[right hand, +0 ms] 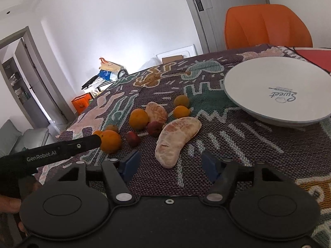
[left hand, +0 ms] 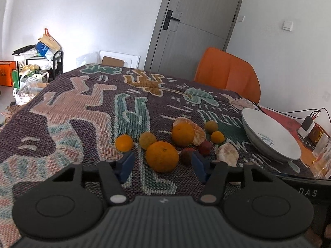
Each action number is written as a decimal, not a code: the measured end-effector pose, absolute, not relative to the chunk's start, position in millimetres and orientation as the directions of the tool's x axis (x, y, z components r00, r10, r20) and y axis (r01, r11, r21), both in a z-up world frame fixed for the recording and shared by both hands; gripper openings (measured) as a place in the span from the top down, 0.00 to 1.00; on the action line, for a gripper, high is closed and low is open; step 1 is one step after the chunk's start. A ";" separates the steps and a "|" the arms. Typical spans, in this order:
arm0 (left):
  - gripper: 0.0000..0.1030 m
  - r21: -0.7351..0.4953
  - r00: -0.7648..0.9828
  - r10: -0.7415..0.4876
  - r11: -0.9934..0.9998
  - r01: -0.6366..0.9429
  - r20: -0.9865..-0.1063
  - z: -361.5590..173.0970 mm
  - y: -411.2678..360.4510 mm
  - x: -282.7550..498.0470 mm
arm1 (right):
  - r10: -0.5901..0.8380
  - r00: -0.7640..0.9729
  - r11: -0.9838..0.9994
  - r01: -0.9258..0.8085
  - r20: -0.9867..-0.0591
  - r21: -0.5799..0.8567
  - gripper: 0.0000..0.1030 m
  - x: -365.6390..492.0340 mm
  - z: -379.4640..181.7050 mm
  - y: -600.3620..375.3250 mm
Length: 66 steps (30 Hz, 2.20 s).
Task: Organize fruits
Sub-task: 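Grasp the orange with the left tool while the right tool grasps the peeled pomelo segment, then carry the orange and pomelo segment to the white plate and release both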
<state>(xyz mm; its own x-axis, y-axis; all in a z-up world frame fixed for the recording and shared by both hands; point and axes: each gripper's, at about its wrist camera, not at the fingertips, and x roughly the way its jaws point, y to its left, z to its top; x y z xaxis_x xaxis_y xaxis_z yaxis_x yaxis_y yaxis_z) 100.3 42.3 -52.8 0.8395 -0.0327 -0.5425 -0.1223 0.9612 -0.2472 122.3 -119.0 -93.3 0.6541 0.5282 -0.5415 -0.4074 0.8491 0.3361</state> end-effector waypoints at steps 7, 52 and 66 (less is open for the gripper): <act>0.48 -0.262 0.826 -0.042 0.957 -0.129 -0.562 -61.6 44.1 113.7 | 0.536 0.632 0.844 -0.409 -0.559 0.347 0.43 135.1 -99.3 -112.6; 0.62 -0.306 0.864 -0.050 0.944 -0.123 -0.501 -42.8 49.0 93.3 | 0.501 0.677 0.864 -0.426 -0.539 0.268 0.65 148.5 -93.7 -99.9; 0.62 -0.277 0.872 -0.106 0.960 -0.035 -0.478 -28.0 11.7 110.5 | 0.483 0.742 0.875 -0.393 -0.465 0.283 0.65 140.9 -65.8 -144.1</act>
<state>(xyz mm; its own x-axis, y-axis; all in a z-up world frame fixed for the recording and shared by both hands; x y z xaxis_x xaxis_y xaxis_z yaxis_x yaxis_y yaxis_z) 110.5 11.7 -28.0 0.8720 -0.1060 -0.4779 -0.0351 0.9602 -0.2770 140.9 -144.1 -65.8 0.7418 0.4835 -0.4648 -0.3929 0.8749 0.2830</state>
